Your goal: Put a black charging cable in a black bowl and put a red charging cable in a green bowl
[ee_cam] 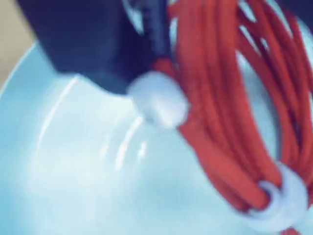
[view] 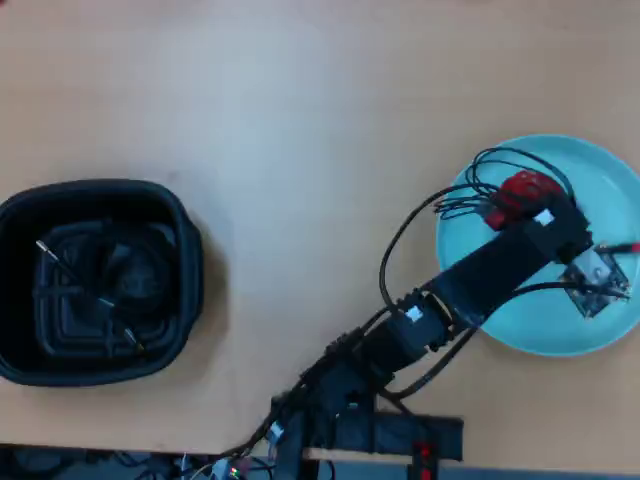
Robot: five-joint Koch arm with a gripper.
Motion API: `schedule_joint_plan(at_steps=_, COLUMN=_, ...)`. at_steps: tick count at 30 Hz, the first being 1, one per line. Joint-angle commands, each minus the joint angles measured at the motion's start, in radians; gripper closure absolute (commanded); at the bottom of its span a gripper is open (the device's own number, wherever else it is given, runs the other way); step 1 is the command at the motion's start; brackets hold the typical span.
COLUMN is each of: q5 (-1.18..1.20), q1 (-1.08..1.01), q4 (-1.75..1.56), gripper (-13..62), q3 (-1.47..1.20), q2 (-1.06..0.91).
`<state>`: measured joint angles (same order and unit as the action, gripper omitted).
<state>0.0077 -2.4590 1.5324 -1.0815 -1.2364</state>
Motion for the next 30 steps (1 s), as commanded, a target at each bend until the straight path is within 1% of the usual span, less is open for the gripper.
schedule_joint_plan(at_steps=1, q5=0.052, q1=0.014, q4=-0.025, gripper=-11.2, q3=0.132, q2=-0.008)
schedule_joint_plan(at_steps=3, q5=0.063, q1=0.057, q4=-0.026, gripper=-7.6, q3=0.133, q2=-0.008)
schedule_joint_plan(at_steps=4, q5=0.064, q1=0.077, q4=-0.025, gripper=-7.0, q3=0.137, q2=-0.008)
schedule_joint_plan(at_steps=7, q5=0.069, q1=0.118, q4=-0.026, gripper=-8.4, q3=0.140, q2=-0.018)
schedule_joint_plan(at_steps=10, q5=0.069, q1=0.193, q4=-0.021, gripper=-8.3, q3=0.137, q2=-0.020)
schedule_joint_plan(at_steps=13, q5=0.071, q1=0.341, q4=-0.009, gripper=-7.8, q3=0.130, q2=-0.037)
schedule_joint_plan(at_steps=20, q5=0.064, q1=0.821, q4=0.114, gripper=-7.7, q3=0.114, q2=-0.152)
schedule_joint_plan(at_steps=25, q5=0.063, q1=1.023, q4=0.086, gripper=-7.8, q3=-0.041, q2=-0.143)
schedule_joint_plan(at_steps=30, q5=0.072, q1=1.112, q4=-0.147, gripper=-7.7, q3=-0.238, q2=-0.144)
